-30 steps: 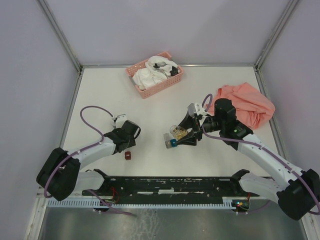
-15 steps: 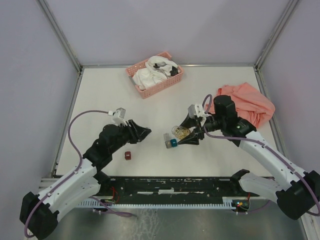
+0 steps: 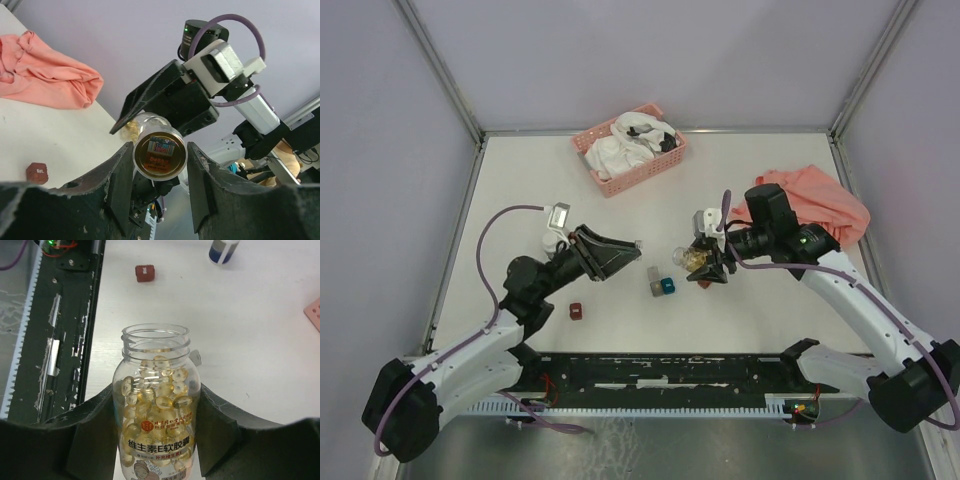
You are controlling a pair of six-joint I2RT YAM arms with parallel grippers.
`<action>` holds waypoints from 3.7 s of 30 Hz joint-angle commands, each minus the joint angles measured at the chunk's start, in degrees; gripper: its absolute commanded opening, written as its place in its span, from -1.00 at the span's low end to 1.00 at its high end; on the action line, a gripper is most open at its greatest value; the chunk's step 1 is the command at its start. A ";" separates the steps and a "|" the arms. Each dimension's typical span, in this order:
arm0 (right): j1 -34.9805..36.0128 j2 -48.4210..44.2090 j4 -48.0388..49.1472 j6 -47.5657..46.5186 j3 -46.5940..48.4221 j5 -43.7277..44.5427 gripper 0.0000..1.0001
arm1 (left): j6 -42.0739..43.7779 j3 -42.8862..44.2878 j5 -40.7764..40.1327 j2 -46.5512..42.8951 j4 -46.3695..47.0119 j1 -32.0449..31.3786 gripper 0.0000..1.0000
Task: Sort the pills into containers
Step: Screw the lid of the pill bottle onto the pill bottle.
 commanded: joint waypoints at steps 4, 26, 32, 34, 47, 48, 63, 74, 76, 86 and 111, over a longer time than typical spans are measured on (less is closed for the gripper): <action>0.18 -0.22 -1.04 -0.82 3.69 8.85 -0.82 | 5.69 6.19 -4.63 2.86 -3.61 -4.92 -0.47; 3.86 1.77 -1.30 1.98 4.84 13.79 -0.87 | 14.76 15.24 -18.91 12.98 -16.48 -16.22 -0.46; 4.61 1.93 -1.51 1.76 4.88 14.87 -0.87 | 14.19 15.28 -17.67 13.17 -15.86 -16.31 -0.46; 4.78 2.02 -1.47 1.72 4.92 15.11 -0.87 | 13.89 15.36 -17.04 13.50 -15.86 -16.30 -0.46; 6.01 1.91 -1.81 1.13 5.05 17.44 -0.87 | 13.24 16.85 -14.01 14.93 -17.83 -16.48 -0.45; 6.13 2.11 -1.93 1.13 5.13 17.87 -0.87 | 13.37 17.30 -14.17 15.22 -18.69 -16.47 -0.45; 5.10 2.06 -0.52 9.18 6.52 8.04 -0.87 | 15.07 19.39 -8.72 18.86 -22.05 -17.88 -0.47; 2.41 4.51 -2.30 12.00 7.93 -12.70 -0.91 | 32.48 21.07 5.19 15.55 -33.55 -14.32 -0.49; 2.13 4.73 0.56 16.02 7.08 -16.11 -0.91 | 34.04 20.72 6.62 15.42 -33.79 -12.99 -0.48; 1.97 5.30 1.13 15.78 6.21 -13.12 -0.91 | 29.76 20.18 1.62 12.81 -30.39 -11.17 0.05; 2.06 1.87 -1.36 6.47 5.00 -2.57 -0.88 | 19.46 0.50 -12.85 -13.53 -10.93 -11.12 0.86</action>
